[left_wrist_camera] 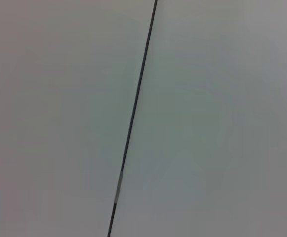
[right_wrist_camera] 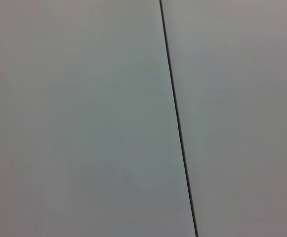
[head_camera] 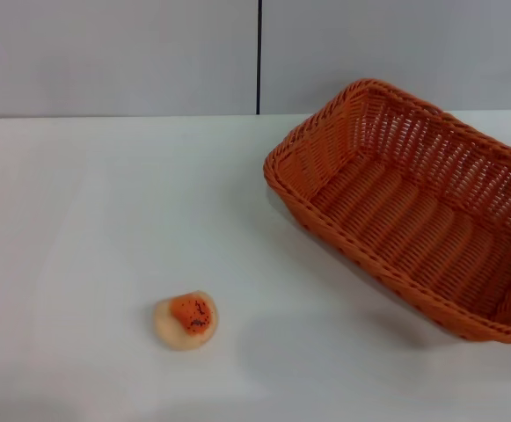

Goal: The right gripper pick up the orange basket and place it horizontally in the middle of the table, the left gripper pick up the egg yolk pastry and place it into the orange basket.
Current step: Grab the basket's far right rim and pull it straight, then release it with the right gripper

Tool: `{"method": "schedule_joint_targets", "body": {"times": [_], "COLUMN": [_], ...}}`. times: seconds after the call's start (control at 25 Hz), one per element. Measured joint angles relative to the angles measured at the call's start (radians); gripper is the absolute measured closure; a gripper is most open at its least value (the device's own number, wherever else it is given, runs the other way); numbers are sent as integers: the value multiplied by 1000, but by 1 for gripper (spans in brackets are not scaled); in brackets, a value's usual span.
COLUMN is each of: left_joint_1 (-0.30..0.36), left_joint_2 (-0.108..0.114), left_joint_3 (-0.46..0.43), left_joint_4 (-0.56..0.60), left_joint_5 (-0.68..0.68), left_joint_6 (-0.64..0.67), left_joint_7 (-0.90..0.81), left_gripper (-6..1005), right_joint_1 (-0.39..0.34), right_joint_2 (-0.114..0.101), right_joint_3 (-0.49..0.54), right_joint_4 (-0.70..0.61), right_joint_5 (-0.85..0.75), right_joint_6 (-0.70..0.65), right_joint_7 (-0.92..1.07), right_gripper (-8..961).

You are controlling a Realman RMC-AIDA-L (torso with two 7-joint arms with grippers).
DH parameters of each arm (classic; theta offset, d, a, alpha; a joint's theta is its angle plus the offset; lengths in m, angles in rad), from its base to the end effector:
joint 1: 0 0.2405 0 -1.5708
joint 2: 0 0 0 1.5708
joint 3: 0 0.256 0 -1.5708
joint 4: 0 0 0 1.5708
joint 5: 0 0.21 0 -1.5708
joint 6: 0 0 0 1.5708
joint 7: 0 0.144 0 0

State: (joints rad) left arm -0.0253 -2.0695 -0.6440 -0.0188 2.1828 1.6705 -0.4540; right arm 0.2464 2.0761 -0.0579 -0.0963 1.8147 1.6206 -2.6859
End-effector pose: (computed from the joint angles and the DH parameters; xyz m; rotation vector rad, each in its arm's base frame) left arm -0.3923 0.1554 0.0267 -1.4097 -0.6435 -0.8575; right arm 0.3725 0.2406 0.0606 -1.3651 0.4523 0.9022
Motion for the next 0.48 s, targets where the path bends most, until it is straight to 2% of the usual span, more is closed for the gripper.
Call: {"method": "schedule_joint_targets", "body": {"times": [0.48], "left_joint_1": [15], "left_joint_2": [0], "left_joint_3": [9], "left_joint_4": [-23], "left_joint_5": [1], "left_joint_6": [17], "left_joint_7": [5], "left_gripper": [199], "right_joint_1": [19], "right_joint_2": [-1], "right_joint_3": [-9], "right_joint_4": [-4], "right_joint_5": [-3], "right_joint_6": [-30], "right_joint_7": [4], "right_gripper": [166]}}
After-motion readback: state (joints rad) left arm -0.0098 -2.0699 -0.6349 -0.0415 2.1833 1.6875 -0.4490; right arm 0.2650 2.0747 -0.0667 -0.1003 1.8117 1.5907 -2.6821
